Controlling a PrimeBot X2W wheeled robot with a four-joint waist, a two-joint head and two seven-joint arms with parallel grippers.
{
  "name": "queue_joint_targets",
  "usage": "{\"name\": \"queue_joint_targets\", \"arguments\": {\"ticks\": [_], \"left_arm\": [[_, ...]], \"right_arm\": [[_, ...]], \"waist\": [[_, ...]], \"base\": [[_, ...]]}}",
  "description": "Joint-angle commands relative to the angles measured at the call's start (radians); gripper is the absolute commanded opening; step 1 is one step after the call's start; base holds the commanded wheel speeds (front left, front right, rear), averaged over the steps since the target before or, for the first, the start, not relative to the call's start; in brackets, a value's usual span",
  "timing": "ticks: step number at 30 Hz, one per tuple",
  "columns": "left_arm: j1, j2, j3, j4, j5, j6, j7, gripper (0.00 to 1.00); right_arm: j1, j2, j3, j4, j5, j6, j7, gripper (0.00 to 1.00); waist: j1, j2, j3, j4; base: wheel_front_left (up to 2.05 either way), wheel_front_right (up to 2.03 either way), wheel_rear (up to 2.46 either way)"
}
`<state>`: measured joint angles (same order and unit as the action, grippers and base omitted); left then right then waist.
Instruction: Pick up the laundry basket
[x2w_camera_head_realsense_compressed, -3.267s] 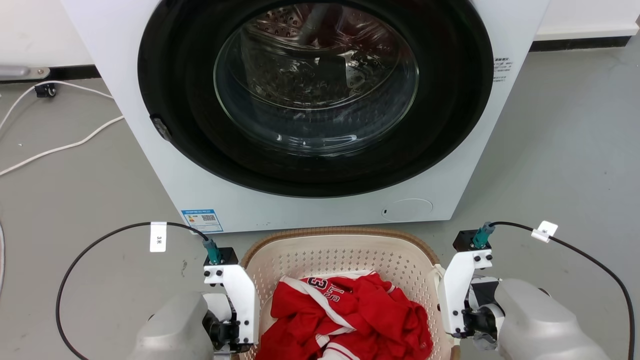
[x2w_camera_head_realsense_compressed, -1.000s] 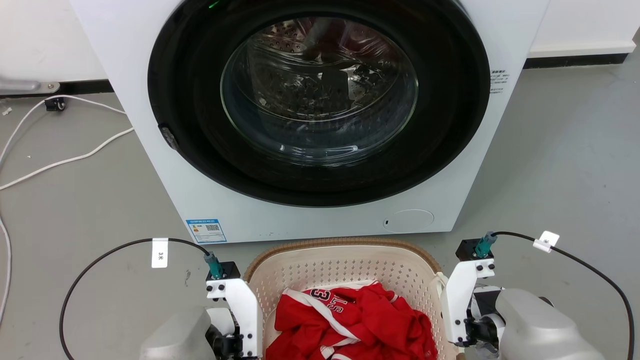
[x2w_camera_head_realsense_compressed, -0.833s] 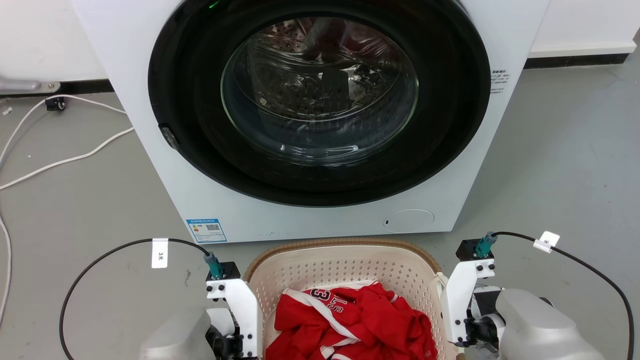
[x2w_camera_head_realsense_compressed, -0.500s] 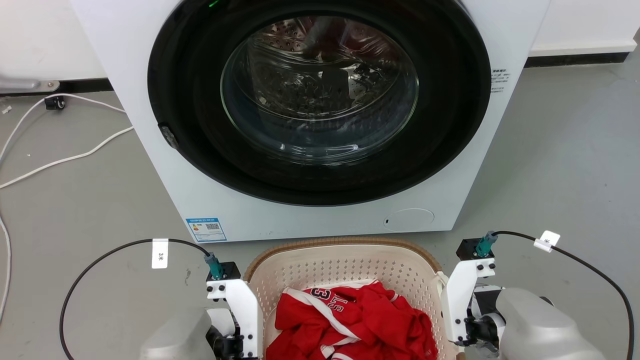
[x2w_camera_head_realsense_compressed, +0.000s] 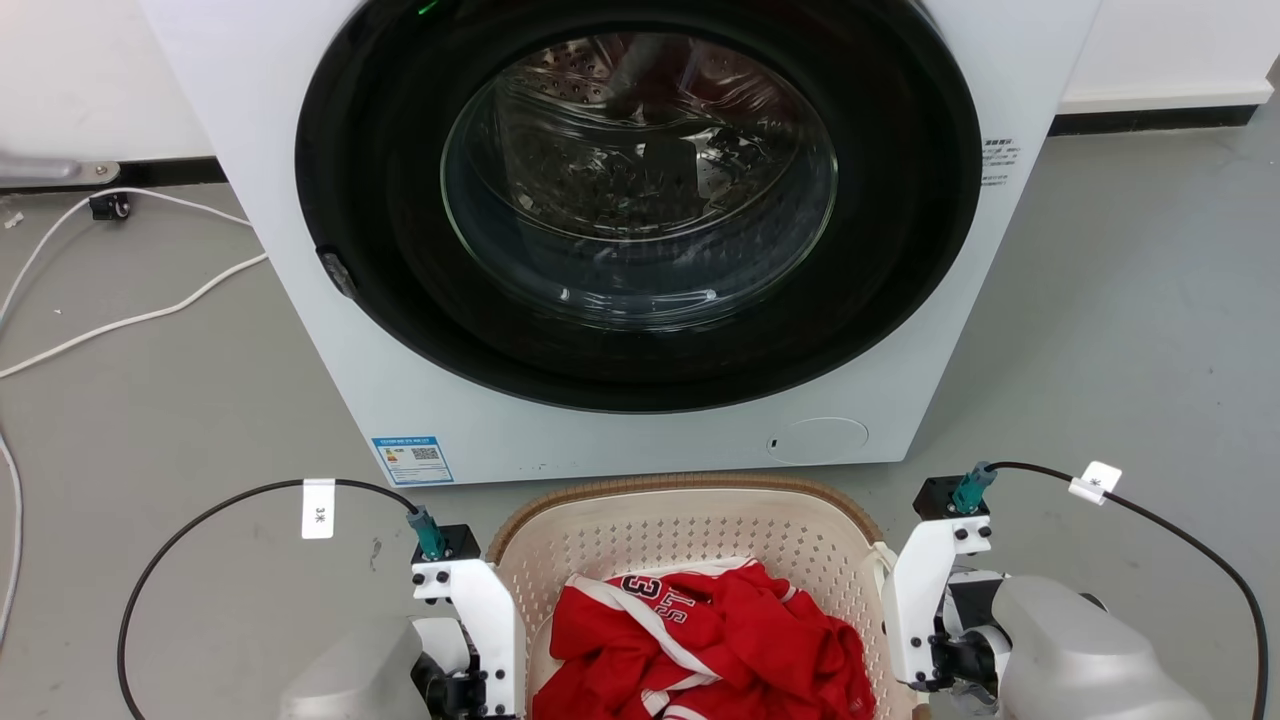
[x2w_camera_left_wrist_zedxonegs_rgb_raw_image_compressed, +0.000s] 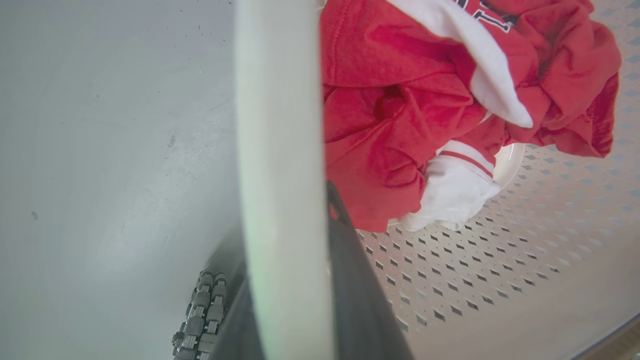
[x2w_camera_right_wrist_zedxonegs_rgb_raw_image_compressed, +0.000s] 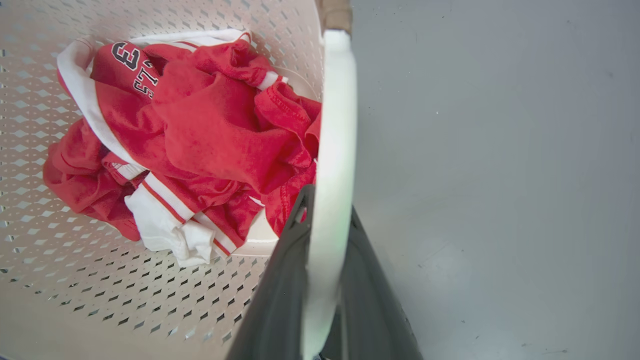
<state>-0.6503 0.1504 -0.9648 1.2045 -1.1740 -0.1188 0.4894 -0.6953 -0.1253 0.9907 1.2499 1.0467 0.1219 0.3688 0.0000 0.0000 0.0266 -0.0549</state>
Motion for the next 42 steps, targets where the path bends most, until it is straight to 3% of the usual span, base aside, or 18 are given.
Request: {"name": "queue_joint_targets", "arguments": {"ticks": [1, 42], "left_arm": [[-0.020, -0.044, -0.002, -0.030, -0.015, -0.021, -0.007, 0.00], [-0.035, -0.043, -0.047, -0.034, -0.063, -0.021, -0.030, 0.00]], "right_arm": [[-0.007, 0.048, 0.006, -0.019, 0.011, 0.016, -0.005, 0.00], [-0.011, 0.047, 0.036, -0.013, 0.050, 0.016, -0.014, 0.00]], "waist": [[0.0000, 0.0000, 0.001, 0.000], [0.0000, 0.0000, 0.012, 0.003]], "base": [[0.00, 0.00, 0.00], [0.00, 0.00, 0.00]]}}
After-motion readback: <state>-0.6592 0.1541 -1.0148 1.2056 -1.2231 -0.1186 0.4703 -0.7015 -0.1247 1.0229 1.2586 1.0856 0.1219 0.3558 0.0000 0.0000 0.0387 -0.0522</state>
